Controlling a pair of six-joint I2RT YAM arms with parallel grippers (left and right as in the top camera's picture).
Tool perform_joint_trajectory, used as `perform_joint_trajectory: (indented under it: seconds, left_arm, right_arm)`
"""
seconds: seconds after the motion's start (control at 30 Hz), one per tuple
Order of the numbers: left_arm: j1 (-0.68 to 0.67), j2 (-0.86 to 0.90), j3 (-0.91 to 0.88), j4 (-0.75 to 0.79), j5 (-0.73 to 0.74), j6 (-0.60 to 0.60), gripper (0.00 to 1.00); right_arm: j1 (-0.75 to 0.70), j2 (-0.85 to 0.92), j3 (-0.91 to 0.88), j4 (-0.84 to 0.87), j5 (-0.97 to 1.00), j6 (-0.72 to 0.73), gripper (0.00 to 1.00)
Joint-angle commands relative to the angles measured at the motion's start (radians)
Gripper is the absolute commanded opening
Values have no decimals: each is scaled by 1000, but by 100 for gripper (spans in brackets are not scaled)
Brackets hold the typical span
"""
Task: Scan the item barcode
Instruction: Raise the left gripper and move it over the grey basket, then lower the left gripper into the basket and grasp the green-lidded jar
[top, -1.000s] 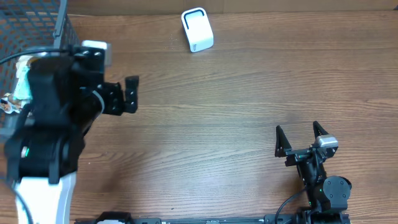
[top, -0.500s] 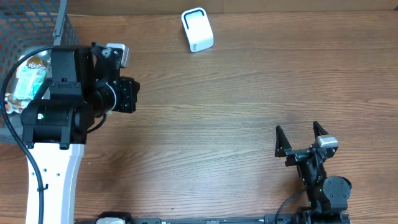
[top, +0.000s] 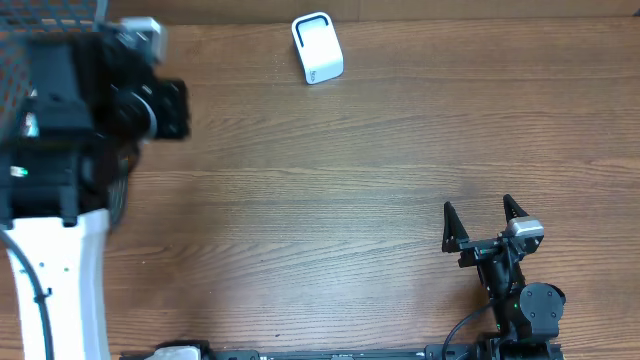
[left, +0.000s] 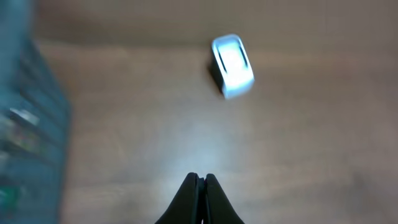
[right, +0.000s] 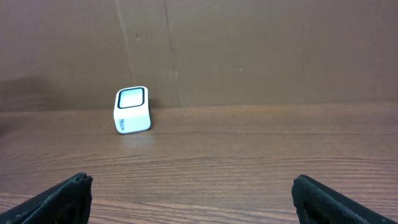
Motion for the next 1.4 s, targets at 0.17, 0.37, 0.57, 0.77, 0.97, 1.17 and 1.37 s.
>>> perform_joint_trajectory:
  seconds: [0.17,0.37,0.57,0.77,0.97,1.17,1.37]
  left_arm:
    - [177,126,256,29,-175,-61,39]
    - [332,168,256,5,-269,-95,76]
    - [481,244,253,-146,-270,-101,95]
    - [573,352,246,-189,-214,-92,99]
    - [584,447,246,-218,-169,-6,99]
    - [584,542,246,-243,-169,39,100]
    - [584,632,246,-243,-164,62,100]
  right_arm:
    - [5,-6,-11,3,-2,0,100]
    - [5,-6,-11,3,-2,0,100]
    - [5,-6,-11,3,-2,0,100]
    - [5,-6,-11,3,-2,0,100]
    - [5,-6,-11,3,-2,0,100]
    - [5,-6,-11,3,-2,0,100]
    - [5,-6,-11,3,-2,0,100]
